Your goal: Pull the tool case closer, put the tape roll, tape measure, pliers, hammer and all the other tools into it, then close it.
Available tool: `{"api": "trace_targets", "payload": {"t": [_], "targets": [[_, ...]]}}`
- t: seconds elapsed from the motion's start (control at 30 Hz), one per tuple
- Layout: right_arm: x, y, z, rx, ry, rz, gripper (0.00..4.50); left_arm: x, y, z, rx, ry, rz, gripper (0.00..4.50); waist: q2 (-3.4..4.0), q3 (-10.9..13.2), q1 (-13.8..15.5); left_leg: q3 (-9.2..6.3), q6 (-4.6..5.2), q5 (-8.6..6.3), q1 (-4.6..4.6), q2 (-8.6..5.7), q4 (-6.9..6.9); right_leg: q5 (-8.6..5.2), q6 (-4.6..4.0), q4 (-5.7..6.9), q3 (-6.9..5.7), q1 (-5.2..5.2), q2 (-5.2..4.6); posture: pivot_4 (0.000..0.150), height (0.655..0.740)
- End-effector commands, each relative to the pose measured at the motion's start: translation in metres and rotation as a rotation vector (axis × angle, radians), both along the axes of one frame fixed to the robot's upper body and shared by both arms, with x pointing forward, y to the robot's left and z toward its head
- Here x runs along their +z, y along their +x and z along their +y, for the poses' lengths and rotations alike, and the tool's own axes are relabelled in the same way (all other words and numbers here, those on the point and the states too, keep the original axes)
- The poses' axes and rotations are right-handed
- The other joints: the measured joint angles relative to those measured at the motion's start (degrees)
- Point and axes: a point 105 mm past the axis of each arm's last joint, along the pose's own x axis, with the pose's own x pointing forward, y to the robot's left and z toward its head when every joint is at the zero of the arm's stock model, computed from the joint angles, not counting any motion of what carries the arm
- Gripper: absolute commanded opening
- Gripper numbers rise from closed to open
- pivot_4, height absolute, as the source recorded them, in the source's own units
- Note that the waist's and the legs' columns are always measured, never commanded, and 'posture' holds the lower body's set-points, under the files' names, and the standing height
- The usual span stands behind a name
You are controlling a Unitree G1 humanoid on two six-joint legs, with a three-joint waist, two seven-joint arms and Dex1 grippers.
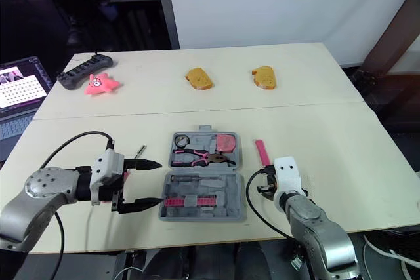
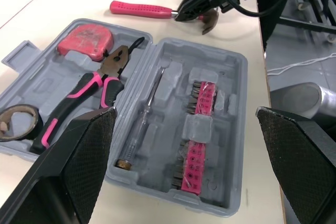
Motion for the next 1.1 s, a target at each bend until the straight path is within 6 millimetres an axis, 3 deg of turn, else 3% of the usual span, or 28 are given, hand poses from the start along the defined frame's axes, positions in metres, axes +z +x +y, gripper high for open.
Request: {"api": "trace_targets", "payload": {"t": [0.03, 0.17, 0.23, 0.37, 0.47, 0.63, 0.77, 0.93, 1.1], "targets": [[-0.001, -0.004, -0.001, -0.011, -0.014, 0.006, 0.03, 0.006, -0.001, -0.002, -0.004, -0.012, -0.03, 4.5, 0.0, 0.0, 0.01, 0.0, 0.0, 0.0, 0.0, 0.0, 0.0, 0.0, 0.0, 0.0, 0.0, 0.0, 0.0, 0.15, 0.74], [0.023, 0.0, -0.006, 0.014, -0.069, -0.095, 0.03, 0.007, 0.001, 0.001, 0.018, -0.021, -0.03, 4.5, 0.01, 0.01, 0.04, 0.0, 0.0, 0.0, -0.01, -0.01, 0.0, 0.0, 0.0, 0.0, 0.0, 0.0, -0.01, 0.15, 0.74], [0.051, 0.003, -0.003, 0.104, -0.115, -0.187, 0.03, 0.008, 0.005, 0.006, 0.045, -0.027, -0.029, 4.5, 0.07, 0.04, -0.01, 0.01, 0.0, 0.0, -0.02, -0.01, 0.01, 0.0, 0.0, 0.0, 0.0, -0.01, -0.01, 0.15, 0.74], [0.108, 0.002, 0.019, 0.403, -0.171, -0.31, 0.03, 0.009, 0.01, 0.022, 0.087, -0.004, -0.026, 4.5, 0.15, 0.08, -0.46, 0.07, 0.0, 0.0, -0.01, 0.0, 0.02, 0.01, 0.01, 0.02, 0.02, -0.05, 0.0, 0.15, 0.74], [0.123, -0.007, 0.042, 0.648, -0.161, -0.258, 0.03, 0.01, 0.01, 0.03, 0.096, 0.001, -0.019, 4.5, 0.15, 0.08, -0.37, 0.03, 0.01, 0.0, 0.0, 0.04, -0.01, 0.0, 0.0, 0.02, -0.01, -0.05, 0.07, 0.15, 0.74], [0.127, -0.024, 0.083, 1.06, -0.222, -0.057, 0.03, 0.003, 0.004, 0.046, 0.106, 0.045, 0.017, 4.5, 0.11, 0.1, -0.19, 0.03, 0.01, 0.0, -0.06, 0.05, 0.04, 0.0, 0.0, -0.04, -0.05, -0.02, -0.02, 0.15, 0.74], [0.117, -0.012, 0.109, 1.166, -0.279, 0.116, 0.03, 0.0, 0.0, 0.055, 0.096, 0.086, 0.032, 4.5, 0.09, 0.11, -0.34, 0.05, 0.01, 0.0, -0.08, 0.05, 0.05, 0.0, 0.0, -0.04, -0.05, -0.07, -0.06, 0.15, 0.74], [0.102, -0.013, 0.123, 1.216, -0.369, 0.285, 0.03, 0.0, -0.002, 0.057, 0.078, 0.107, 0.029, 4.5, 0.09, 0.11, 0.01, -0.04, -0.01, 0.0, -0.31, 0.03, 0.02, 0.0, -0.01, -0.04, -0.09, -0.29, -0.12, 0.15, 0.74], [0.094, -0.006, 0.134, 1.199, -0.467, 0.327, 0.03, 0.0, -0.003, 0.055, 0.069, 0.106, 0.026, 4.5, 0.09, 0.11, -0.18, -0.02, -0.08, 0.05, -0.79, 0.0, 0.22, 0.05, -0.01, 0.1, -0.07, -0.78, -0.16, 0.15, 0.74]]}}
